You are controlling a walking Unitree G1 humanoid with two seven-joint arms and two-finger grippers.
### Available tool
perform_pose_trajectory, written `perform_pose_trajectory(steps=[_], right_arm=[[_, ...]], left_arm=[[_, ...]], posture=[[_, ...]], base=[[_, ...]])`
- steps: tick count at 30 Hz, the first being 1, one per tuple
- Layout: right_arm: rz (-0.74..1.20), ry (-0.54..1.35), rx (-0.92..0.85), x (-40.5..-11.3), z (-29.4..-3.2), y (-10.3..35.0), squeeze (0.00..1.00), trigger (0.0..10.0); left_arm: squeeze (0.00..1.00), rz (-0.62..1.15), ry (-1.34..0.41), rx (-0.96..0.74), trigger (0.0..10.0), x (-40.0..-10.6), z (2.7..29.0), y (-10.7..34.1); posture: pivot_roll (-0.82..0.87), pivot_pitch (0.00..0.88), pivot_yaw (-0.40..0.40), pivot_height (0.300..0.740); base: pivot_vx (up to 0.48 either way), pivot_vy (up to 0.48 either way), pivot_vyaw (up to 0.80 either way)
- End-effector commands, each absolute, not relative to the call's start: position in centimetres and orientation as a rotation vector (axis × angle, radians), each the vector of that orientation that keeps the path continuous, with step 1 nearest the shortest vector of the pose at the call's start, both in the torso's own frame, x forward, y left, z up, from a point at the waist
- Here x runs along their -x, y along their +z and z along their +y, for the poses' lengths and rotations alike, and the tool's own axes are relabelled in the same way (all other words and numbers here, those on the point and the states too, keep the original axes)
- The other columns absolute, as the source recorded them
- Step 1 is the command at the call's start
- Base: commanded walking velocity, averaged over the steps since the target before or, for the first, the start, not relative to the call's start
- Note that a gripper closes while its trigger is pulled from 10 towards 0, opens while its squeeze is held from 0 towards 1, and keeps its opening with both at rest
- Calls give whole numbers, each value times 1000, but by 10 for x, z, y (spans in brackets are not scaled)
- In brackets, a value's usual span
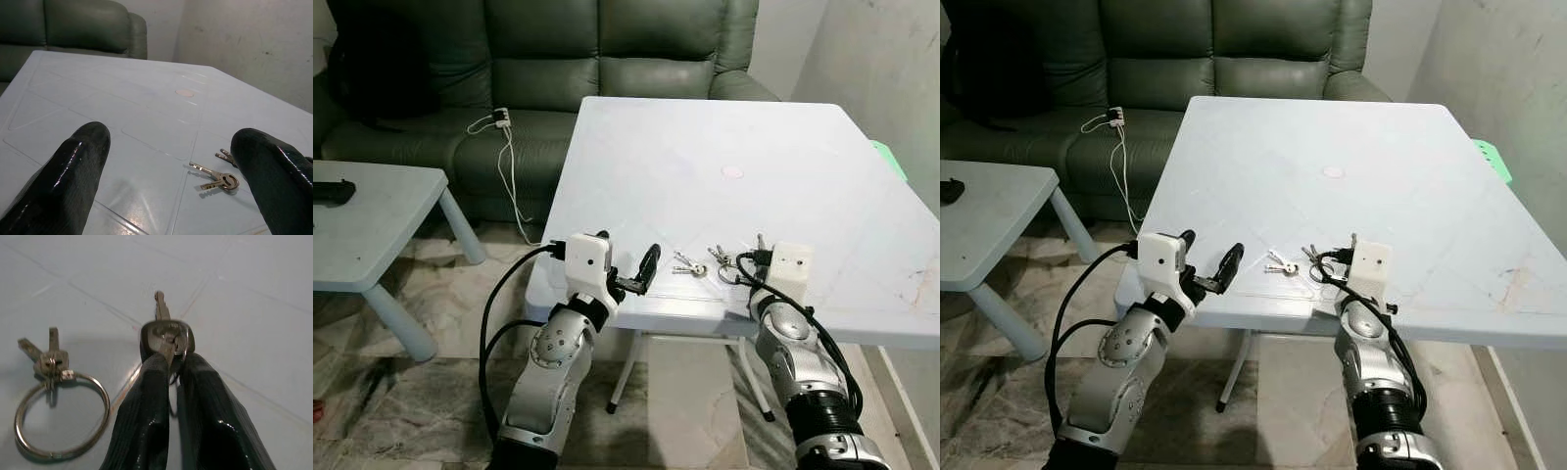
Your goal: Hang keys on a hook
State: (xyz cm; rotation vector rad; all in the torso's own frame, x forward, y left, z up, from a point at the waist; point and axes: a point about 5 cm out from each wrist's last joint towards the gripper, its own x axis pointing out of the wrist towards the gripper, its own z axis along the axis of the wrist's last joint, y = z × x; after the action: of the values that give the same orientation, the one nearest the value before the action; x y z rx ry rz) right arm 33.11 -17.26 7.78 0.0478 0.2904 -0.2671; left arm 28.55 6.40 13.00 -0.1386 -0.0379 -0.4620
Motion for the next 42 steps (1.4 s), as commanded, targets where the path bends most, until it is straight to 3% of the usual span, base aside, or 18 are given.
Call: perform_pose_trajectory(steps=[1,2,3,4,5,6,22,23,24,25,28,29,33,34,36,37,42], right_arm=[[282,-268,-48,-335,-171,81,0,10000],[284,-271,-48,-335,-171,81,0,10000],[273,-273,-49,-336,-171,82,0,6157],[266,-282,-49,-336,-171,84,0,3647],[266,-282,-49,-336,-171,84,0,3647],[255,-293,-28,-337,-172,85,0,0],[270,-300,-9,-335,-176,81,0,0],[271,-307,-5,-335,-176,81,0,4078],[273,-310,-18,-335,-177,80,0,10000],[283,-308,-42,-335,-177,79,1000,10000],[319,-320,-4,-336,-178,77,1000,10000],[327,-315,-1,-336,-178,77,0,10000],[309,-322,10,-336,-178,78,0,10000],[304,-327,14,-336,-178,78,0,3647],[299,-335,19,-336,-178,78,0,3647],[276,-343,10,-335,-179,80,0,0],[245,-349,32,-335,-180,84,0,0]], left_arm=[[0,-48,-479,171,10000,-283,54,134],[0,-48,-479,171,10000,-283,54,134],[0,-48,-479,171,10000,-283,54,135],[0,-49,-478,171,10000,-283,54,135],[0,-49,-478,171,10000,-283,54,135],[0,-47,-476,171,10000,-283,55,135],[0,-44,-472,181,10000,-284,55,135],[0,-44,-472,180,10000,-284,55,135],[0,-43,-471,179,10000,-284,55,135],[0,-43,-471,180,10000,-284,55,135],[0,-43,-471,180,10000,-284,56,135],[0,-43,-470,181,10000,-284,56,135],[0,-42,-470,181,10000,-284,56,135],[0,-42,-470,181,10000,-284,56,135],[0,-42,-471,182,10000,-284,56,135],[0,-42,-470,181,10000,-284,56,135],[0,-41,-471,181,10000,-284,56,135]], posture=[[8,3,-76,740],[8,3,-76,740],[9,3,-75,740],[9,3,-75,740],[9,3,-75,740],[8,8,-74,740],[5,16,-71,740],[4,18,-71,740],[4,18,-71,740],[3,19,-70,740],[4,19,-70,740],[4,19,-70,740],[5,18,-70,740],[5,18,-70,740],[5,18,-70,740],[4,18,-68,740],[3,18,-68,740]], base=[[0,0,0],[0,0,0],[0,0,0],[0,0,0],[0,0,0],[0,0,0],[0,0,0],[0,0,0],[0,0,0],[0,0,0],[0,0,0],[0,0,0],[0,0,0],[0,0,0],[0,0,0],[0,0,0],[0,0,0]])
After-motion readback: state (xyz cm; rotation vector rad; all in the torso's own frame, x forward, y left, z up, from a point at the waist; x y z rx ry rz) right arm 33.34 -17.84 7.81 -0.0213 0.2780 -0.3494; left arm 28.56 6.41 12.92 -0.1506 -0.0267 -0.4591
